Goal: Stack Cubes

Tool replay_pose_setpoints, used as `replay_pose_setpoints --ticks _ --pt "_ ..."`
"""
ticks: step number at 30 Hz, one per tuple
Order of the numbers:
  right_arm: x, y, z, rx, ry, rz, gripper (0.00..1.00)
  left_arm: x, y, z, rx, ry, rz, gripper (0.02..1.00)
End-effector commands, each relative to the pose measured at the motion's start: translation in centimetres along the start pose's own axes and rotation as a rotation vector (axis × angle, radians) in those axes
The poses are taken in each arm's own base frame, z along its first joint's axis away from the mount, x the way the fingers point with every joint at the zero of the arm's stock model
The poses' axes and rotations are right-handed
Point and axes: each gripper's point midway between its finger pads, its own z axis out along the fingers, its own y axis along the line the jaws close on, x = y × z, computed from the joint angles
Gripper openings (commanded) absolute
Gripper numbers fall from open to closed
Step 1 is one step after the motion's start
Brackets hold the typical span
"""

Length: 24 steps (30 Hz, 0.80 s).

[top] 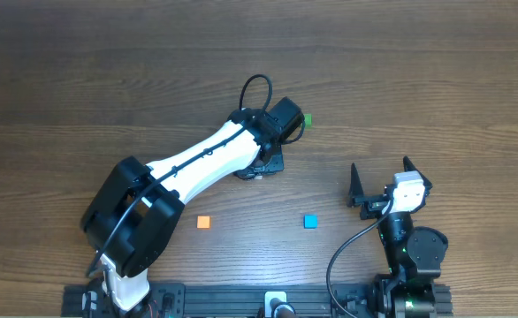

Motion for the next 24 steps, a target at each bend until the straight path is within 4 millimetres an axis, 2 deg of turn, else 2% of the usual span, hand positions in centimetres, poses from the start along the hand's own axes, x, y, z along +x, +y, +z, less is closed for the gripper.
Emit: replay_pose_setpoints --ticks 1,6,24 --pt "0.2 0.17 0.0 -0.008 0.002 -0.004 0.991 0.13 0.33 0.46 -0.009 0.011 -0.008 0.229" --pt "0.2 0.17 0.0 -0.008 0.002 -0.004 0.993 0.14 0.35 0.46 -0.01 0.011 -0.008 0.283" --pt "0.2 0.17 0.0 -0.008 0.002 -0.004 0.991 0.26 0.49 0.46 -0.015 0.016 -0.008 0.316"
